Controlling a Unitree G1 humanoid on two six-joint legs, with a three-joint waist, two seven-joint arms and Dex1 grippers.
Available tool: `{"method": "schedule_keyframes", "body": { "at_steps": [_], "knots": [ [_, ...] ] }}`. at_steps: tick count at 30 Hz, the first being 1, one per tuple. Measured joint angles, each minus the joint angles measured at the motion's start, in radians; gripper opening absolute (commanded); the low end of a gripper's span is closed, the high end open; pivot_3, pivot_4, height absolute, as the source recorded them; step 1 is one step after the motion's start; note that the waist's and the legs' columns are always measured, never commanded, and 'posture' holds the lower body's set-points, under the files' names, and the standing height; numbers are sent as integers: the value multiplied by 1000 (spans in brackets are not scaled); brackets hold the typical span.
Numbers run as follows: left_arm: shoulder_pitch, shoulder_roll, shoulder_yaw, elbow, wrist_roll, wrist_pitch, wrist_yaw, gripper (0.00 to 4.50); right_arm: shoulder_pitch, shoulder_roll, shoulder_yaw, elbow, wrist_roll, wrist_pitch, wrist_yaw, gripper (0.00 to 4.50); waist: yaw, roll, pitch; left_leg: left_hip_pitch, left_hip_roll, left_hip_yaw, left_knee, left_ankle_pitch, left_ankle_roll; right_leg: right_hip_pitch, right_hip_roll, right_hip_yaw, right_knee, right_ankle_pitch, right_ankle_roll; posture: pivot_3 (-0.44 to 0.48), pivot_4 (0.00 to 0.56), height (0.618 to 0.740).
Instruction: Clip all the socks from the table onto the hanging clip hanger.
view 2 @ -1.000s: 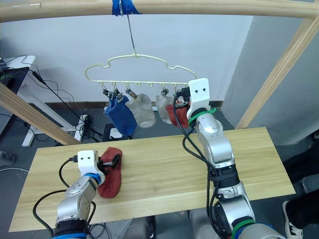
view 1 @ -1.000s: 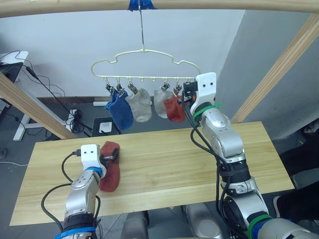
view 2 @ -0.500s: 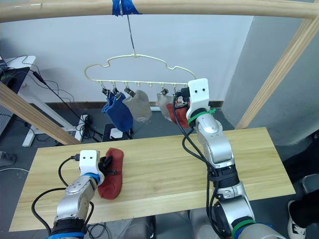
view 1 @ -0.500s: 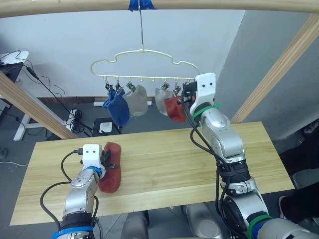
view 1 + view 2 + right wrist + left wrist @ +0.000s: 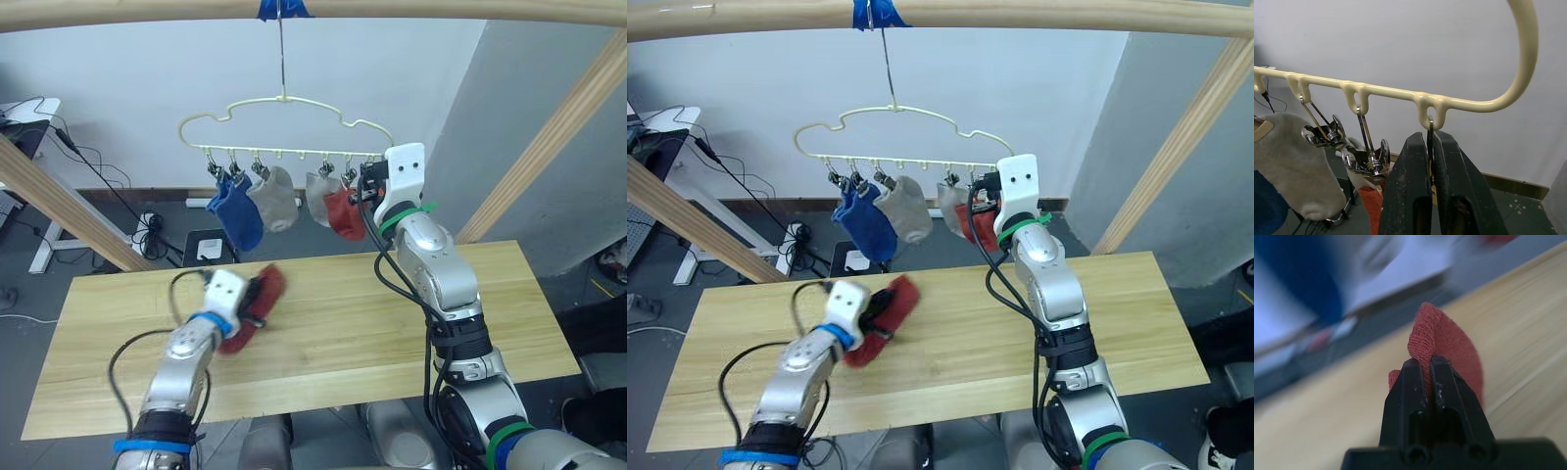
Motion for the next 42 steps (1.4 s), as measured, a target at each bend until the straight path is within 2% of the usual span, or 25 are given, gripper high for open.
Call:
{"method": "schedule_keyframes", "body": {
  "at_steps": [3,6,10,15,25,42],
  "knots": [
    [-104,-31,-117,-72,-1,-26,-127,20,0,0,0,-1,0,1,-2,0,-3,0,0,0,0,0,0,0,0,0,0,0,0,0,0,-211,213,740],
    [-184,-115,-185,-64,6,-40,-152,20,-2,-1,-1,-6,0,1,-1,0,-10,0,0,0,0,1,0,0,0,0,0,1,-1,0,0,-224,210,740],
    [-276,-215,-199,74,68,-82,-46,20,-4,-7,-2,-14,0,1,-2,0,-12,0,0,0,0,0,0,0,0,0,1,1,0,0,0,-235,210,740],
    [-347,-294,-181,247,141,-157,131,20,-4,-10,-2,-18,0,11,-3,0,-11,0,0,0,0,0,0,0,0,0,1,1,-1,0,0,-238,211,740],
    [-377,-319,-157,325,207,-279,286,20,-4,-11,-2,-20,0,13,-3,0,-10,0,0,0,0,0,0,0,0,0,1,1,-1,0,0,-240,213,740],
    [-372,-310,-140,324,245,-308,371,20,-4,-14,-1,-21,-1,13,-19,0,-10,0,0,0,0,0,0,0,0,0,1,1,-1,0,0,-235,214,740]
  ]
}}
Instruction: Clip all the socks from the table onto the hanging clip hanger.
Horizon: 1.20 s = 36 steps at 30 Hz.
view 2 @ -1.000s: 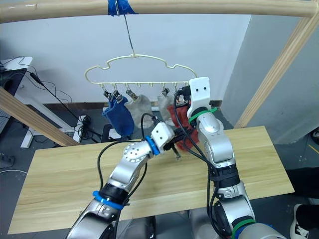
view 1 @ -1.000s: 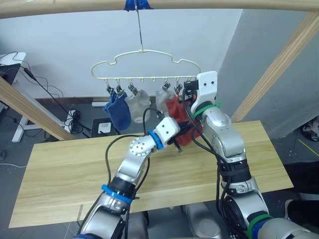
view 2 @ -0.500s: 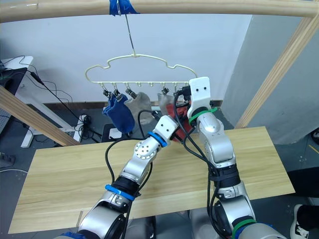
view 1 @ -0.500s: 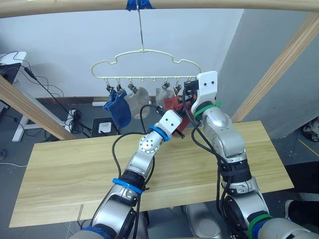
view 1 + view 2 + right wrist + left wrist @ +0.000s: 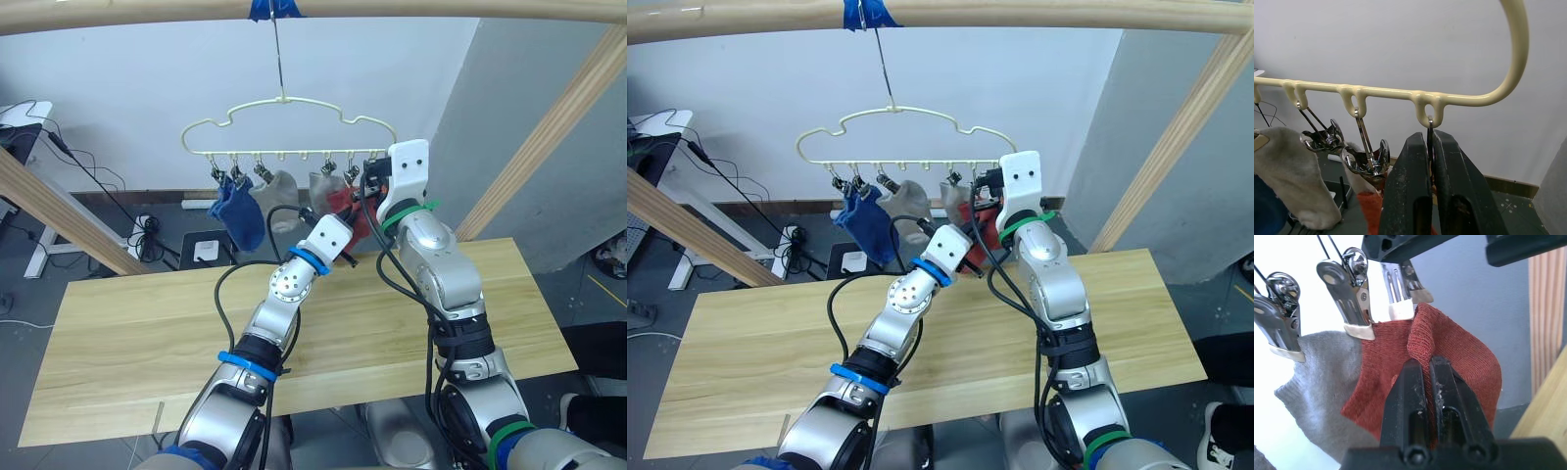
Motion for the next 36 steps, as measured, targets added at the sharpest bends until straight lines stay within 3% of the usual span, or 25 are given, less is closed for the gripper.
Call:
{"method": "schedule_keyframes", "body": {
  "at_steps": [14,17,26,27,28,33,36],
  "knots": [
    [-6,-16,1,0,4,1,23,20,0,1,2,-16,0,40,-3,0,0,0,0,0,0,0,0,0,0,0,0,0,0,0,0,-234,214,740],
    [-10,-17,1,0,4,3,25,0,0,1,0,-18,-1,47,-14,809,0,0,0,0,0,0,0,0,0,0,0,0,0,0,0,-233,215,740],
    [-22,-51,3,0,-13,34,22,0,3,2,-20,-26,2,68,-31,4022,1,0,0,0,0,0,0,0,0,0,0,0,0,0,0,-227,212,740],
    [-22,-52,3,0,-16,39,17,245,4,2,-20,-33,3,69,-31,4411,0,0,0,0,0,0,0,0,0,0,0,0,0,0,0,-227,212,740],
    [-22,-54,3,-1,-32,55,-1,512,8,-1,-21,-53,5,75,-23,4500,0,0,0,0,0,0,0,0,0,0,0,0,0,0,0,-227,211,740],
    [3,-36,0,-28,-77,118,-107,1918,33,-48,-19,-172,26,107,31,4500,0,0,0,0,0,0,-1,0,0,0,0,0,0,0,0,-230,202,740],
    [43,38,-3,-120,-134,183,-246,2724,73,-131,-14,-253,57,151,114,4500,-1,0,0,0,0,0,-1,0,0,0,0,0,0,0,0,-229,195,740]
  ]
}}
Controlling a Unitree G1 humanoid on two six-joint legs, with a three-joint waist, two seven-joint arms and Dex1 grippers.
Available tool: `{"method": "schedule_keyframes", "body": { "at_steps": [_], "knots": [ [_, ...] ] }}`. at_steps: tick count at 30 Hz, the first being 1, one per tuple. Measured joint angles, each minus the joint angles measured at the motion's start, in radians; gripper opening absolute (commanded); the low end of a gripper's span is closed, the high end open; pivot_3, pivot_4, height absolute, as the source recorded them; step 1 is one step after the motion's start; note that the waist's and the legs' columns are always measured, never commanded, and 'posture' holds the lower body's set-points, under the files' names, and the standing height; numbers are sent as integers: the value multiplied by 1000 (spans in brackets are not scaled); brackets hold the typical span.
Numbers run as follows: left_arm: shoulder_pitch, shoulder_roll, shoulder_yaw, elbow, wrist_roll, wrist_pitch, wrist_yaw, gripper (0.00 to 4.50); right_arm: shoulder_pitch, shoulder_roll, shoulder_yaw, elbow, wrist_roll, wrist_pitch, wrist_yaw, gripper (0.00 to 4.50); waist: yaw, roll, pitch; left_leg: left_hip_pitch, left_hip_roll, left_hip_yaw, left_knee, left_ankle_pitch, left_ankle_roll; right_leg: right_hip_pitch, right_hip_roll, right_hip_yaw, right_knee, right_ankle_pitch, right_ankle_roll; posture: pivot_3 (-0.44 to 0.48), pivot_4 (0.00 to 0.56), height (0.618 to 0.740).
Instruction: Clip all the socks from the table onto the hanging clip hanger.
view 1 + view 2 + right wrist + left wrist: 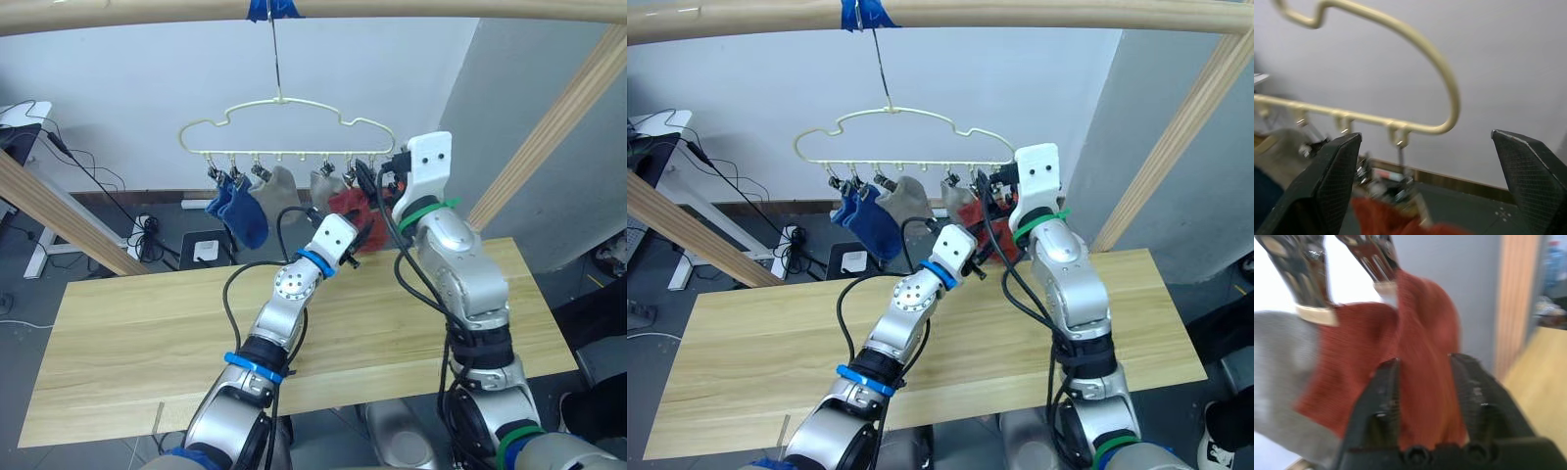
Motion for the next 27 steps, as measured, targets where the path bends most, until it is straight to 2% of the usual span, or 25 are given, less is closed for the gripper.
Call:
{"method": "schedule_keyframes", "body": {
  "at_steps": [6,12,16,18,23,27],
  "knots": [
    [87,248,46,-236,-145,158,-264,4409,40,-205,-2,-111,94,69,214,4500,-3,0,0,1,1,0,0,0,0,0,0,0,1,0,0,-216,172,740],
    [244,518,181,-471,-319,348,-441,4458,101,-415,10,-140,162,32,449,4500,0,0,-1,0,1,0,0,0,0,0,0,0,0,0,0,-163,136,740],
    [415,677,367,-546,-380,441,-460,4458,150,-539,-17,-121,186,-44,582,4500,5,0,-5,0,1,0,0,0,0,0,0,0,0,0,0,-125,105,740],
    [487,728,457,-550,-379,463,-447,4458,162,-586,-30,-88,186,-87,634,4500,9,0,-15,0,1,0,0,0,0,0,0,0,-1,0,0,-110,93,740],
    [572,768,571,-548,-343,511,-377,4458,164,-644,-61,-2,183,-193,714,4500,24,-2,-50,1,1,1,1,0,0,1,-1,0,-2,0,0,-82,57,740],
    [583,770,605,-533,-352,546,-366,4458,159,-664,-74,67,181,-264,748,4500,33,-5,-78,2,1,1,1,0,0,2,0,0,-2,0,0,-77,44,740]
  ]
}}
